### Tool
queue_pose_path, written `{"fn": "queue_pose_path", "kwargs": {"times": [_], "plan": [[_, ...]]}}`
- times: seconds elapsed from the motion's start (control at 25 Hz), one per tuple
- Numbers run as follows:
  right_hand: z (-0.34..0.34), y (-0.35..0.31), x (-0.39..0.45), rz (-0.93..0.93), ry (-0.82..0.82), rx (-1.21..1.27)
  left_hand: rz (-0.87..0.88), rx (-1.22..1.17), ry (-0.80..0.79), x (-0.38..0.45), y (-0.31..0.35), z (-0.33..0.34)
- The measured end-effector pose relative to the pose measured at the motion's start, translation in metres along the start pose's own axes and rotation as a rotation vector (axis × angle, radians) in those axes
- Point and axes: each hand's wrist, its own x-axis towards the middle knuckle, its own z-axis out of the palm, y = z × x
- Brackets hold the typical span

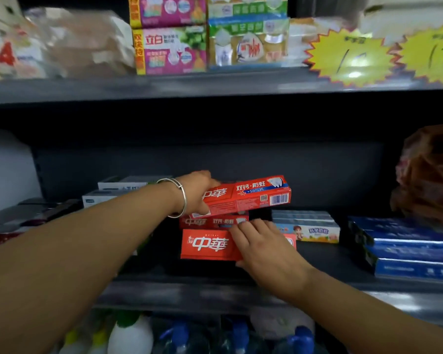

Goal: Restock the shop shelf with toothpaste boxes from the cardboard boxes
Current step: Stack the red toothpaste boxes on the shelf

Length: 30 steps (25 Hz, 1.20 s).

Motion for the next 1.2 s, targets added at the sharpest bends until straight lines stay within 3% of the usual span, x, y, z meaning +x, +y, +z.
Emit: {"fn": "queue_pose_path", "kwargs": {"times": [0.2, 0.52, 0.76, 0.92, 1.2], "plan": [[0.042, 0.000, 0.055, 0.007, -0.197, 0.081, -0.020, -0.017, 0.010, 0.033, -0.042, 0.004], [0.099, 0.006, 0.101, 0.040, -0.295, 0.111, 0.014, -0.089, 0.023, 0.069, -0.090, 0.026], [0.122, 0.005, 0.104, 0.075, -0.235, 0.178, 0.030, -0.121, 0.015, 0.086, -0.105, 0.041], [0.124, 0.010, 0.109, 0.081, -0.316, 0.238, 0.053, -0.133, 0.029, 0.093, -0.103, 0.046], [0.130, 0.016, 0.113, 0.102, -0.313, 0.257, 0.065, -0.118, 0.039, 0.096, -0.101, 0.051]]}}
